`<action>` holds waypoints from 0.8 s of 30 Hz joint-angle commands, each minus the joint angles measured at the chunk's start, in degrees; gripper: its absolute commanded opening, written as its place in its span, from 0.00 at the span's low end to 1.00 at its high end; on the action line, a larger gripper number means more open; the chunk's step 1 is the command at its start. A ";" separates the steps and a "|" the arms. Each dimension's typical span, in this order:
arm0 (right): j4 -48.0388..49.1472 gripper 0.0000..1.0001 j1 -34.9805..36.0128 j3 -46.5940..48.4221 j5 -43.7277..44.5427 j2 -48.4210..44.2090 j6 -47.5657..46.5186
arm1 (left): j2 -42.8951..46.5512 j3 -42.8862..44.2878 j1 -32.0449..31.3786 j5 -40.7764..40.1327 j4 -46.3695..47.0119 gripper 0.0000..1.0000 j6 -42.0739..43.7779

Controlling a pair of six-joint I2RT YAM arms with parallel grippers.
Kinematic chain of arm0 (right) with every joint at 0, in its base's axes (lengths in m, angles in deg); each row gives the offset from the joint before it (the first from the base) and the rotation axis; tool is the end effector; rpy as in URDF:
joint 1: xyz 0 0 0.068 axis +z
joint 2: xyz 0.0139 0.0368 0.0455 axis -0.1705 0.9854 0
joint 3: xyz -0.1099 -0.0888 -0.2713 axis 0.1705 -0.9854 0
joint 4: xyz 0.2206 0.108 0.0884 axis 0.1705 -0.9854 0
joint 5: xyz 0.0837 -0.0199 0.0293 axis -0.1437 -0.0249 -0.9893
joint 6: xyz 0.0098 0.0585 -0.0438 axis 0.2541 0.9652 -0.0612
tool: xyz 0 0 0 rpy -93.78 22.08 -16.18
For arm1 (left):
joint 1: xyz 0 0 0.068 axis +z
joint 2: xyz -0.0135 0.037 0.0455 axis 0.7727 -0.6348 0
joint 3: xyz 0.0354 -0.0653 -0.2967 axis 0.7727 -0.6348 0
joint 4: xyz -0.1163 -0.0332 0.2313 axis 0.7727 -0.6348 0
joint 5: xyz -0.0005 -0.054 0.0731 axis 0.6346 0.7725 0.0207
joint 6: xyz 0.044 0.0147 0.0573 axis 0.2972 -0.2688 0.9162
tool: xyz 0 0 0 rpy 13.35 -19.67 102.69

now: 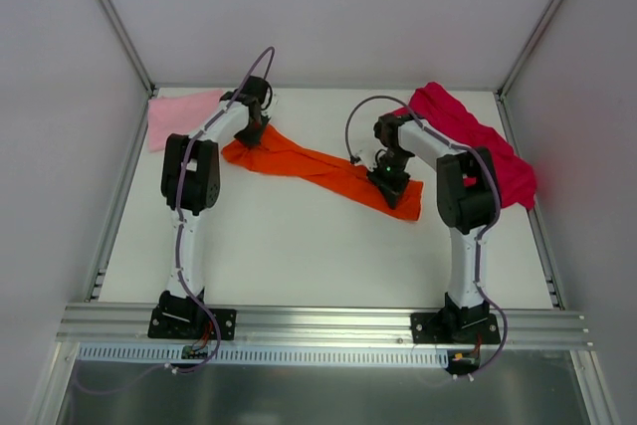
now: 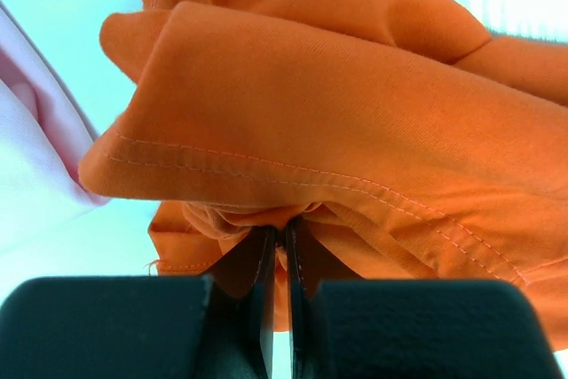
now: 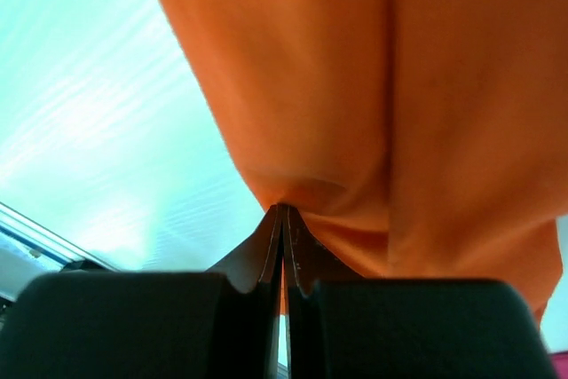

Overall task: Fold and stack the t-shirts
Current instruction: Rotate the tshirt 90 degrees

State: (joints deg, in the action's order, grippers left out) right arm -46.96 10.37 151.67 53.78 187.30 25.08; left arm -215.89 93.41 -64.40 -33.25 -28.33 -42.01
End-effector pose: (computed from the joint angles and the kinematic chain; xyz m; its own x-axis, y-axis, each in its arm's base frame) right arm 0.3879 0.1557 0.1671 -0.3397 -0.9298 -0.1416 -0.9368 0.3210 0.1391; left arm 0.5204 -0.1172 0.1810 -0.7868 0.4072 -0.4639 0.3259 0.9123 0.2480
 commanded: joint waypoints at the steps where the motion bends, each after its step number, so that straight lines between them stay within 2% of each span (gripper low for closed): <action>1: -3.99 0.01 2.40 -0.68 -2.82 -3.10 -1.53 | -2.42 3.70 -0.08 -0.45 -2.58 0.00 1.90; 8: -5.04 0.01 4.94 -1.56 -3.69 -3.89 -2.76 | -2.51 4.49 -0.61 1.47 -2.49 0.00 1.46; 11: -2.33 0.01 6.44 -3.66 -1.86 -5.72 -2.06 | -3.65 6.60 -1.58 0.25 -3.72 0.00 1.20; 12: 1.42 0.01 6.36 -4.46 -0.29 -6.87 -1.45 | -3.39 6.26 -1.75 0.25 -3.72 0.00 1.11; 16: 6.12 0.01 4.26 -5.00 3.68 -10.40 1.01 | -1.54 3.97 -1.93 1.12 -1.79 0.00 0.67; 24: 9.79 0.01 -1.11 2.74 11.05 -5.22 3.91 | -0.58 1.34 -1.93 0.77 -0.91 0.00 0.41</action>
State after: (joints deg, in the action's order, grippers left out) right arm -40.12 10.56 151.23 59.75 181.24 26.76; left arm -218.11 96.78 -65.67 -33.27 -29.11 -41.13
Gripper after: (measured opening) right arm 0.017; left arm 0.025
